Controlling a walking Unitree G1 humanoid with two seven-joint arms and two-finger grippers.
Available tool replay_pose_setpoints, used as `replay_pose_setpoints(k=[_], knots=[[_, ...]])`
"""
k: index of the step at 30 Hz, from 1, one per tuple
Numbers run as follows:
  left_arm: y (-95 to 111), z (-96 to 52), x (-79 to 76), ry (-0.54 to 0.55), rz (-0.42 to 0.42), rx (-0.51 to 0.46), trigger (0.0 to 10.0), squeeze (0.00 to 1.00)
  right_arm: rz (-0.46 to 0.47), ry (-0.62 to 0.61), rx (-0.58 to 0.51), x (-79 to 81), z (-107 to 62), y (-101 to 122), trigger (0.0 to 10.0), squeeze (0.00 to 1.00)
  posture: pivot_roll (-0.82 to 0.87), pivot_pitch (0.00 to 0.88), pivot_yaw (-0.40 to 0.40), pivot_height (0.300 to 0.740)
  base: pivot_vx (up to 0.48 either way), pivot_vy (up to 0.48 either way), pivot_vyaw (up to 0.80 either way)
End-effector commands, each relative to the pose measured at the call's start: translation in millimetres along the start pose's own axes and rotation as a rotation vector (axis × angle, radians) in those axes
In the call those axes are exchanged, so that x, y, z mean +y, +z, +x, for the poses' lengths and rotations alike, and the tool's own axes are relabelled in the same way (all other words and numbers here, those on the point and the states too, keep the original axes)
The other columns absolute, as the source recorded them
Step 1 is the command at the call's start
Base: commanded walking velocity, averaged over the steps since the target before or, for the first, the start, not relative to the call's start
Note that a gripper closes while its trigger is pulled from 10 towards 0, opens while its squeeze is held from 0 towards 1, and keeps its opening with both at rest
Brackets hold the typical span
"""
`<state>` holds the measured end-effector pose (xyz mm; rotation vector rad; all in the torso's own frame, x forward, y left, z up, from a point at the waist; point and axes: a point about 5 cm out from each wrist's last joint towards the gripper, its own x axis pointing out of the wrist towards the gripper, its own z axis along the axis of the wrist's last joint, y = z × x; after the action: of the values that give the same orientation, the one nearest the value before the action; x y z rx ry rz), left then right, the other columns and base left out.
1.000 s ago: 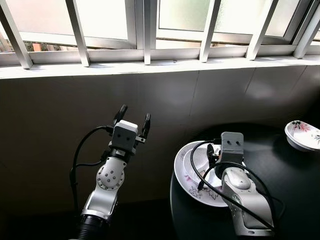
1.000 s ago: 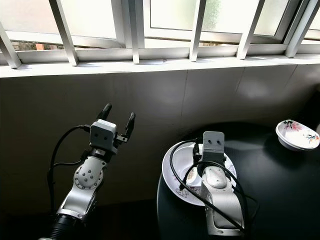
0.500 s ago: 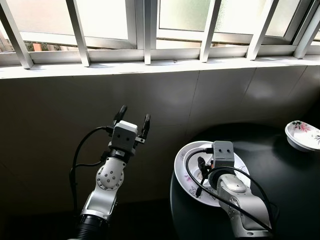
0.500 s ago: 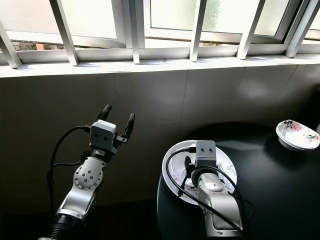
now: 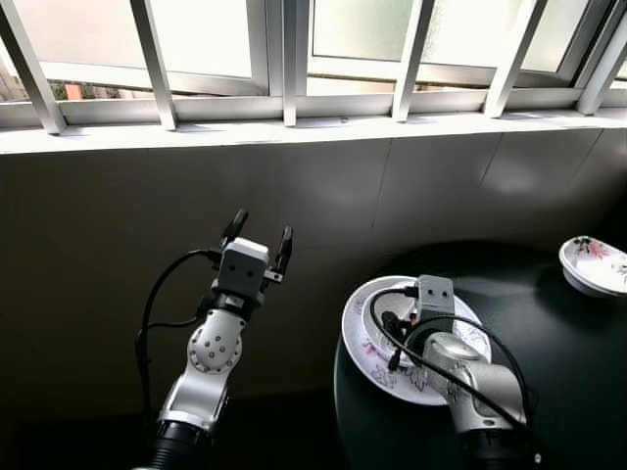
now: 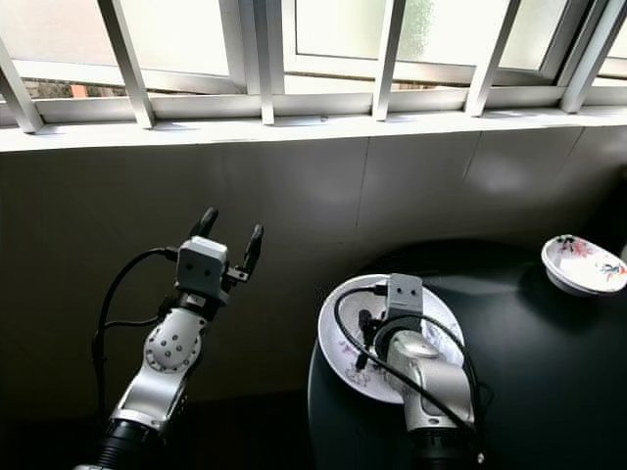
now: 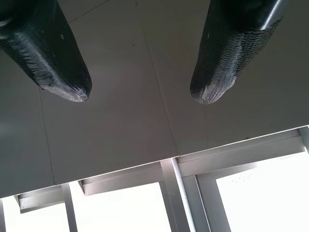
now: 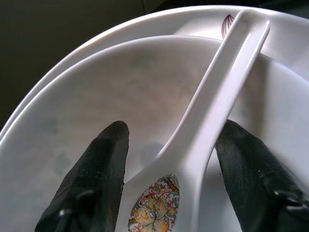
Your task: Kitchen organization
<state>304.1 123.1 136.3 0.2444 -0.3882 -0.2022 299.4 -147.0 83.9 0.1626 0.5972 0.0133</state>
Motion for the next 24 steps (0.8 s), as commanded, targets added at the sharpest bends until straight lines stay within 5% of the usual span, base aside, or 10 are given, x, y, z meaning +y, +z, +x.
replay_pose_setpoints(k=[1, 2, 3, 5, 6, 24], knots=[[1, 1.8, -1.2, -0.005, 0.012, -0.003, 10.0, 0.00, 0.003, 0.011, 0.044, -3.3, 4.1, -10, 10.0, 0.00, 0.05, 0.000, -0.044, 0.740, 0.000, 0.000, 0.00], [1, 1.7, -1.3, -0.005, 0.012, -0.003, 10.0, 0.00, 0.003, 0.015, 0.049, -3.8, 4.8, -11, 4.8, 0.00, 0.05, 0.000, -0.045, 0.740, 0.000, 0.000, 0.00], [0, 1.5, -1.6, -0.004, 0.012, -0.001, 10.0, 0.00, -0.001, 0.023, 0.054, -4.5, 6.1, -13, 4.8, 0.00, 0.05, 0.000, -0.046, 0.740, 0.000, 0.000, 0.00], [0, 1.0, -2.0, -0.003, 0.012, 0.001, 10.0, 0.00, 0.001, 0.025, 0.058, -6.4, 7.7, -14, 0.6, 0.00, 0.05, 0.000, -0.047, 0.740, 0.000, 0.000, 0.00], [-1, 0.8, -2.0, -0.001, 0.013, 0.003, 10.0, 0.00, 0.002, 0.031, 0.049, -6.5, 8.2, -13, 0.0, 0.00, 0.05, 0.000, -0.047, 0.740, 0.000, 0.000, 0.00], [-3, 1.2, -4.1, -0.008, 0.017, 0.010, 10.0, 0.00, -0.192, 0.033, -0.265, 9.1, -5.5, 24, 0.0, 0.00, 0.04, 0.000, -0.040, 0.740, 0.000, 0.000, 0.00]])
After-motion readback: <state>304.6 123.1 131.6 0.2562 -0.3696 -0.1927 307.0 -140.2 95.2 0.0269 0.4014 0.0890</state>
